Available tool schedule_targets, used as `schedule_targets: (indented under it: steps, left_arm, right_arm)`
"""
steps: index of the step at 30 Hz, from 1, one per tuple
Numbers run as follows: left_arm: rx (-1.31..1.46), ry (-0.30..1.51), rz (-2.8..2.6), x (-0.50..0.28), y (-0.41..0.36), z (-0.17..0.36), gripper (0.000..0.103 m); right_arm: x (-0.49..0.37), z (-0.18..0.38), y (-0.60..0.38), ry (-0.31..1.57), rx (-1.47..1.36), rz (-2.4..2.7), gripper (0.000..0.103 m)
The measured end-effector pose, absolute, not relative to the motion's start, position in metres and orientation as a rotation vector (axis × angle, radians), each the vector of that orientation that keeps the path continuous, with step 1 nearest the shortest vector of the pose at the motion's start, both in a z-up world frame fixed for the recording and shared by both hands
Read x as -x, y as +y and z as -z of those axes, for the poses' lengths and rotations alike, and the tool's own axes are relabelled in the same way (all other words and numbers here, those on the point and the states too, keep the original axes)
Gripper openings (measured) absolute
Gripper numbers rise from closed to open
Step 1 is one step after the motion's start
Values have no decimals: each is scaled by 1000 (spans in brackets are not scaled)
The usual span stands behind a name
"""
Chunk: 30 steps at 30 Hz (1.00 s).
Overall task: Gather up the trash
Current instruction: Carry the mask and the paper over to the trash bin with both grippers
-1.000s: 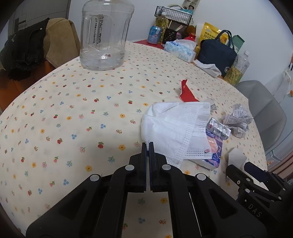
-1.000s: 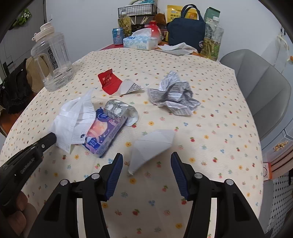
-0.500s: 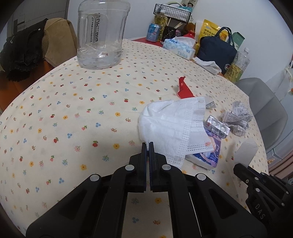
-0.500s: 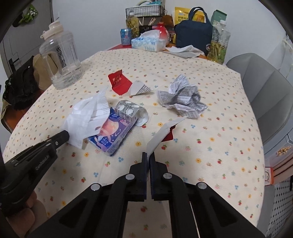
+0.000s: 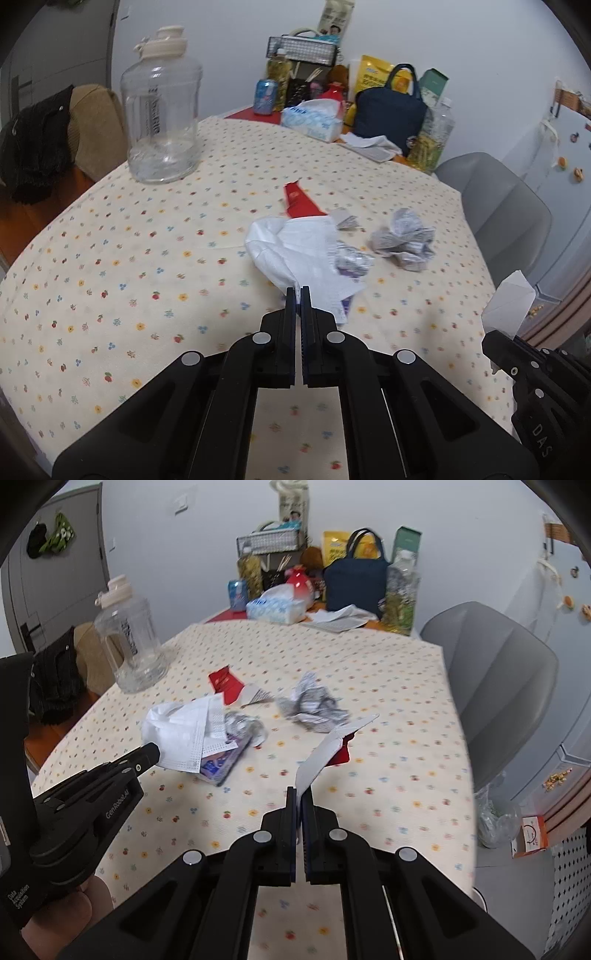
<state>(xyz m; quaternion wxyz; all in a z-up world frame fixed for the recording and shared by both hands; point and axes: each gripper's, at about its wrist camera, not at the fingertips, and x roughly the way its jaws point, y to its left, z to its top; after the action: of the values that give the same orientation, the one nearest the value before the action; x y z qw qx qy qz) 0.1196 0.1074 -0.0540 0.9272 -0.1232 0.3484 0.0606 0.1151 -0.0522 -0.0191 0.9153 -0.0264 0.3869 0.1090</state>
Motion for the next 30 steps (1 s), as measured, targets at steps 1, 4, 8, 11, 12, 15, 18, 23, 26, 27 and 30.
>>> schedule_targets:
  steps: [1,4,8,11,12,15,18,23,26,27,30]
  left_arm:
    - [246,709,-117,-118,103,51,3]
    - [222,694,-88,-113,84,40,3]
    - [188,681,-47,-108,58,31,3]
    - [164,677,-14,-106,38,26,3]
    - [157,675,-5,-105,32,25,3]
    - [137,673,27,-105,11,23,3]
    - [122,675,59,-105,-10,22,3]
    - [91,683,128,-103,-46,21,3]
    - [67,689,170,-102,-70,22,3]
    - [60,691,184,-102,-77,23,3]
    - [43,700,214,-102,-96,25,3]
  right_arm:
    - [-112,16,-58,789,46,-220,4]
    - [-102,7,-75,767,25,-204,4]
    - [-90,0,-99,744,-2,-177,4]
    - [-82,-1,-121,735,-23,-145,4]
    - [-80,-1,-129,734,-32,-133,4]
    - [-74,-2,-152,728,-54,-95,4]
    - [-67,-2,-175,721,-77,-55,4]
    - [-55,0,-210,717,-116,13,4]
    - [-48,3,-231,719,-141,54,4]
    - [-46,5,-237,721,-149,66,4]
    - [-39,12,-260,728,-175,109,4]
